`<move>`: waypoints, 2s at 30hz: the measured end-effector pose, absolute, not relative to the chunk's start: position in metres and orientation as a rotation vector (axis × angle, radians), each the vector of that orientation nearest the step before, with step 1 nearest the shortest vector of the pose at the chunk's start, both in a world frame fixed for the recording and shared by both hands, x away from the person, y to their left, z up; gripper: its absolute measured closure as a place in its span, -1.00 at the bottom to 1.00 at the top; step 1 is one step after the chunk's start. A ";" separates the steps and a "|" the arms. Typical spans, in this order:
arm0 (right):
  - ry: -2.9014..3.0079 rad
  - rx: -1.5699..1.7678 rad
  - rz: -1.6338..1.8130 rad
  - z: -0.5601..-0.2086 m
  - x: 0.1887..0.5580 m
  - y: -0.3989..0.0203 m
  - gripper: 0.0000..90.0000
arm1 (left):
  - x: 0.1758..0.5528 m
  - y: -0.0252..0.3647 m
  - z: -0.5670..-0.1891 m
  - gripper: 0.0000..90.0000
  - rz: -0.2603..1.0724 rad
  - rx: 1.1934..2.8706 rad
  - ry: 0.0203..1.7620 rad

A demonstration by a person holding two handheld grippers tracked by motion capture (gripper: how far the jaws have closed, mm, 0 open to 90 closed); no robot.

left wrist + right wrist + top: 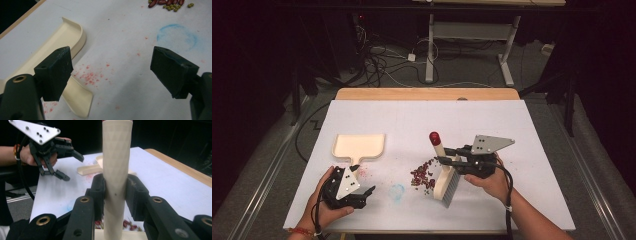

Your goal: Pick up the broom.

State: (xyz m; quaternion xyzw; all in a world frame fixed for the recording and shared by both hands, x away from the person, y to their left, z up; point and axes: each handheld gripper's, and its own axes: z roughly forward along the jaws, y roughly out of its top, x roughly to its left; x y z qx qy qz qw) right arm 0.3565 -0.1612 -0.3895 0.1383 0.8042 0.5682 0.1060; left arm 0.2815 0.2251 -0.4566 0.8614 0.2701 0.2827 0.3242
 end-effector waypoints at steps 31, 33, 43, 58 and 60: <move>1.987 0.756 1.707 -0.362 0.390 -0.165 0.56 | 0.283 0.227 -0.457 -0.61 0.743 2.265 0.720; 1.927 0.807 1.692 -0.365 0.398 -0.162 0.56 | 0.284 0.227 -0.458 -0.61 0.739 2.265 0.717; 1.735 0.927 1.547 -0.380 0.427 -0.139 0.56 | 0.283 0.230 -0.457 -0.61 0.738 2.253 0.716; 1.776 0.922 1.447 -0.403 0.395 -0.112 0.56 | 0.281 0.230 -0.457 -0.61 0.726 2.254 0.689; 1.785 0.911 1.426 -0.403 0.384 -0.110 0.56 | 0.281 0.230 -0.457 -0.61 0.727 2.255 0.686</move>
